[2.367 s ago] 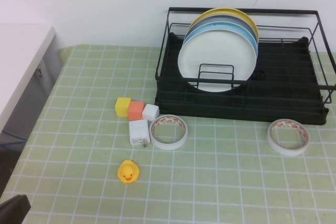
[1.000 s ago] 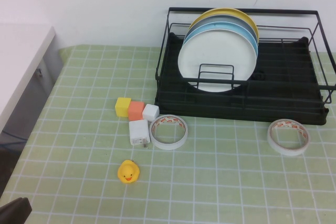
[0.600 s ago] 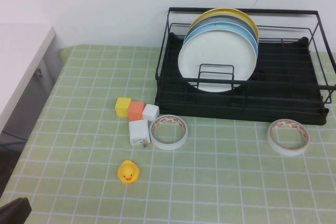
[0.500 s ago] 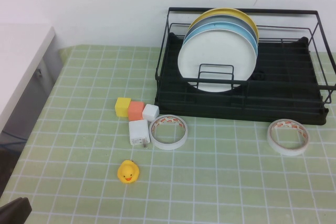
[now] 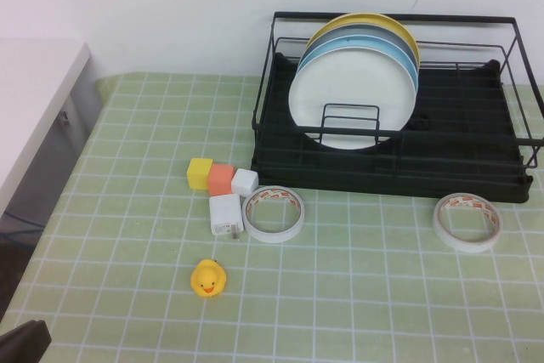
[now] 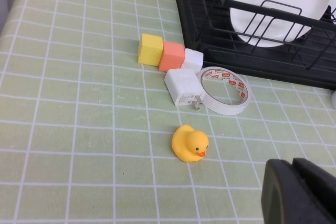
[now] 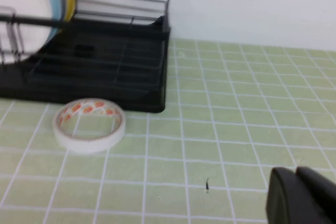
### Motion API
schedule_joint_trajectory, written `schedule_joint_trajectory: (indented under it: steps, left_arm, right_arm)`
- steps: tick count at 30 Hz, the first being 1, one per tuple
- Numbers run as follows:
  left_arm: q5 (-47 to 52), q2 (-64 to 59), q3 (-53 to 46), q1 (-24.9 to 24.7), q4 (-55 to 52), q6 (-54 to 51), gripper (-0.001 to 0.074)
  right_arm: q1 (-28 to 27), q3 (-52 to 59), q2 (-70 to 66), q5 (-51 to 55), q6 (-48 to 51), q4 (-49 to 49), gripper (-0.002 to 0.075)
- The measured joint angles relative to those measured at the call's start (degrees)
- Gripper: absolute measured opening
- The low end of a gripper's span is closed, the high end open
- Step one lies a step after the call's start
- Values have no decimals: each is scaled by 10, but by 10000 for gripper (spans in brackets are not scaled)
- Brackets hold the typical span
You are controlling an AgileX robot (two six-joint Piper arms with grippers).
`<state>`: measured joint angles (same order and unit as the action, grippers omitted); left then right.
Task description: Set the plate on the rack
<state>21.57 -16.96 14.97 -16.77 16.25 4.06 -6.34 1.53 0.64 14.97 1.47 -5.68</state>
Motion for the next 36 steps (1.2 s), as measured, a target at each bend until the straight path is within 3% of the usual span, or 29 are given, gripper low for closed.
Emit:
schedule_joint_trajectory:
  steps: [11, 21, 36]
  left_arm:
    - [0, 0, 0, 0, 0, 0, -1]
    - [0, 0, 0, 0, 0, 0, -1]
    - [1, 0, 0, 0, 0, -6, -1]
  right_arm:
    - [37, -2, 0, 41, 66, 76, 12]
    - [37, -3, 0, 49, 13, 16, 12]
    - [37, -4, 0, 50, -3, 10, 12]
